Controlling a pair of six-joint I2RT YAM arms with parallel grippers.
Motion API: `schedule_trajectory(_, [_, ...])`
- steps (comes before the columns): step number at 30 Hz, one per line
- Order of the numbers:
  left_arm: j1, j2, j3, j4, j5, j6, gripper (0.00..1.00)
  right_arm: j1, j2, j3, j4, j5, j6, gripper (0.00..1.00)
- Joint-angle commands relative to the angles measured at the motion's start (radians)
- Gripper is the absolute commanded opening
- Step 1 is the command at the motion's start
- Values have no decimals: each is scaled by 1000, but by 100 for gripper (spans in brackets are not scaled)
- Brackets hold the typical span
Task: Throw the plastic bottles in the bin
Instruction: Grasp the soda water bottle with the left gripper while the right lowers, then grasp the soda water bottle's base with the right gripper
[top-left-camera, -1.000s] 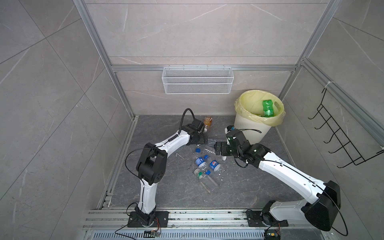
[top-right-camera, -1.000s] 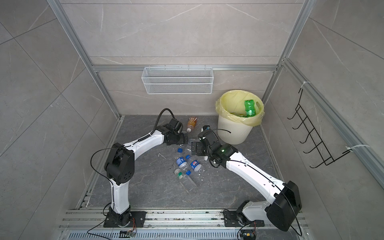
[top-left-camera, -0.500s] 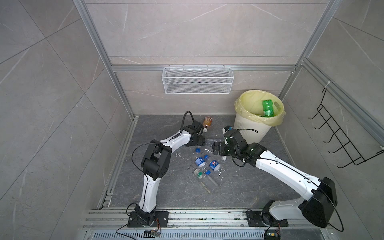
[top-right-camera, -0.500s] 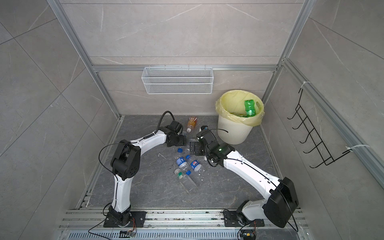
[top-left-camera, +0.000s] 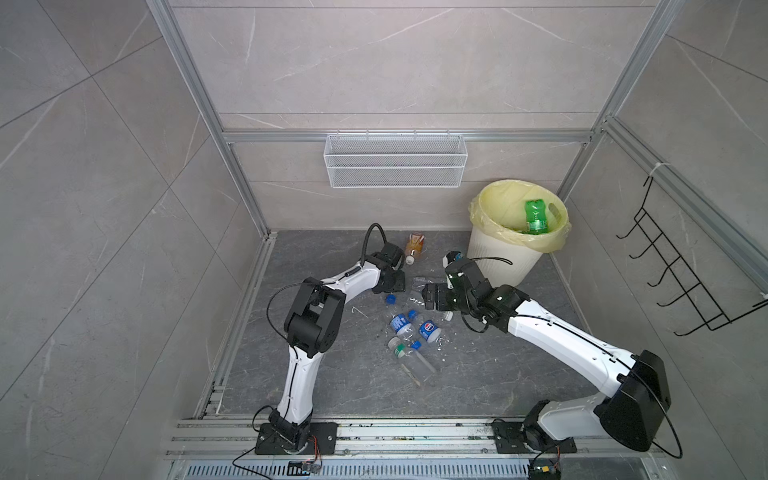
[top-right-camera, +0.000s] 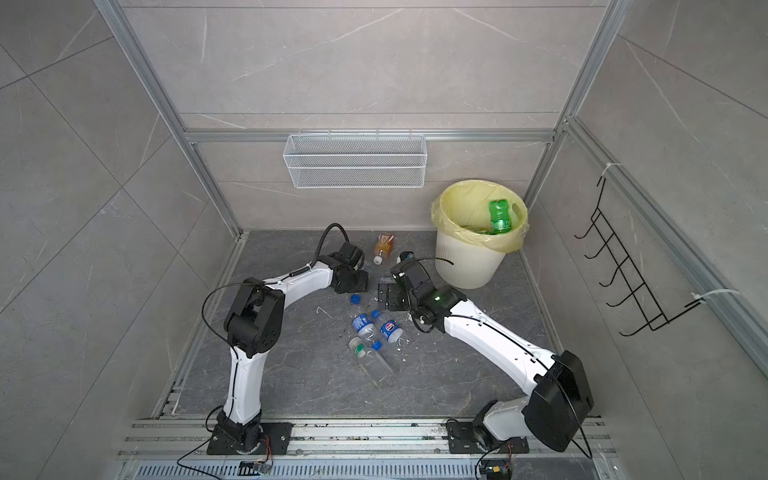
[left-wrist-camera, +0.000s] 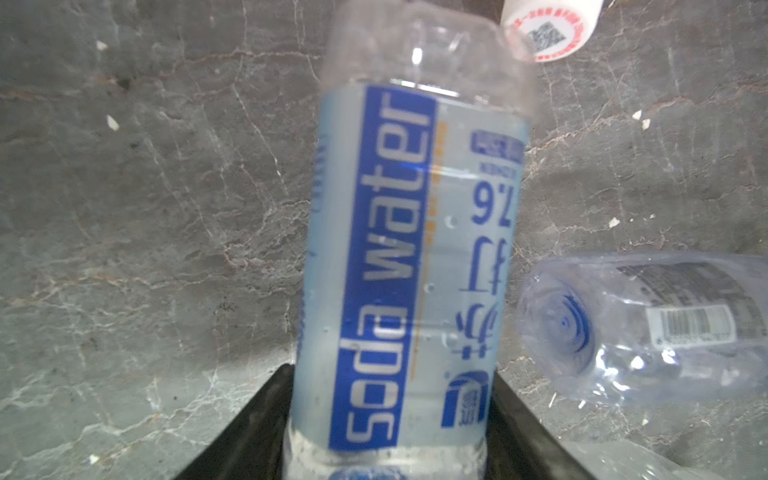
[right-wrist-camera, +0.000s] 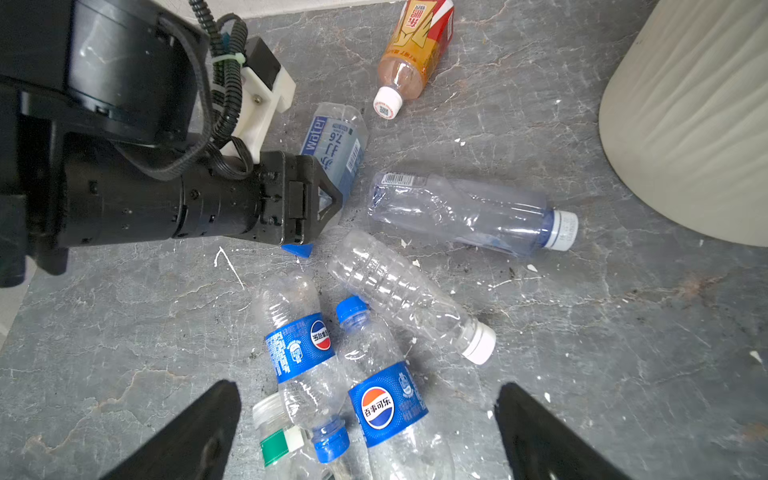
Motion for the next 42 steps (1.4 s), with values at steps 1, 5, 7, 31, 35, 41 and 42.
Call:
schedule_trajectory(1, [6, -14, -19, 27, 25, 35, 60, 0, 5, -9, 18, -10, 23, 100])
schedule_trajectory(5, [14, -51, -39, 44, 36, 55, 53, -8, -3, -9, 23, -25, 36, 100])
schedule_trajectory(7, [20, -74, -53, 51, 44, 60, 53, -13, -6, -12, 26, -41, 43, 100])
schedule_trajectory(31, [0, -533, -421, 344, 283, 14, 52, -186, 25, 68, 124, -334, 174, 100])
schedule_trajectory(35, [-44, -583, -467, 400, 303, -19, 53, -199, 61, 101, 139, -339, 185, 100])
schedule_trajectory(41, [-106, -616, -471, 426, 306, -46, 53, -210, 129, 139, 185, -373, 218, 99])
schedule_trajectory(42, [-114, -623, -474, 431, 303, -53, 53, -215, 138, 141, 195, -383, 227, 99])
